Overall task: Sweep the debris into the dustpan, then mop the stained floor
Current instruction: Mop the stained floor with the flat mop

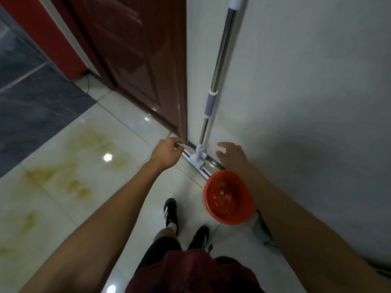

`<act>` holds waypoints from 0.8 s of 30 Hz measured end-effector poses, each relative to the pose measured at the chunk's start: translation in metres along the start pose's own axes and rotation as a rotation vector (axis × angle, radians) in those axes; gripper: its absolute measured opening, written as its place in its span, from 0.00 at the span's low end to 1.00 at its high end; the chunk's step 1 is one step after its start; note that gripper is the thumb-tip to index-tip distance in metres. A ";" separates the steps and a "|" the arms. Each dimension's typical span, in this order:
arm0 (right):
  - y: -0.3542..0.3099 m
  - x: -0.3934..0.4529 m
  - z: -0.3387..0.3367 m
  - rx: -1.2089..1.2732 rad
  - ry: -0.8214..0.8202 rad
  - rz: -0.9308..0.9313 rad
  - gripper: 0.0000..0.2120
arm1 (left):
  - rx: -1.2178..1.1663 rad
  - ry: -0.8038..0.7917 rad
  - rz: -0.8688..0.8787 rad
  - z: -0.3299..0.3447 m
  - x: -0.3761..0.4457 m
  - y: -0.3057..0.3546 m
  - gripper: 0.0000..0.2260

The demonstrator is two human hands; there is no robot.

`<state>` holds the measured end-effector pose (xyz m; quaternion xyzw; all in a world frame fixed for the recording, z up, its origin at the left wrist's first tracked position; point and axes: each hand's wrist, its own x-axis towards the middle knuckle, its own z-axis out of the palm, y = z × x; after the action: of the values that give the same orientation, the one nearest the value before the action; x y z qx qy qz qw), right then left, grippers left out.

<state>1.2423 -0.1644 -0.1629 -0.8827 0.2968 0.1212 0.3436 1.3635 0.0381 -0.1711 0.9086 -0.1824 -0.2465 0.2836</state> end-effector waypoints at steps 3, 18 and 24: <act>-0.012 0.034 -0.012 0.076 -0.009 0.051 0.21 | -0.037 -0.016 0.040 -0.010 0.049 0.011 0.13; -0.078 0.169 -0.045 0.364 0.266 0.135 0.17 | -0.102 -0.324 0.204 -0.005 0.229 0.053 0.19; -0.083 0.168 -0.043 0.388 0.362 0.109 0.08 | -0.156 -0.376 0.203 0.001 0.225 0.062 0.19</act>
<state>1.4270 -0.2188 -0.1570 -0.7903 0.4180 -0.0796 0.4408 1.5341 -0.1163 -0.2121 0.7991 -0.3030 -0.3948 0.3373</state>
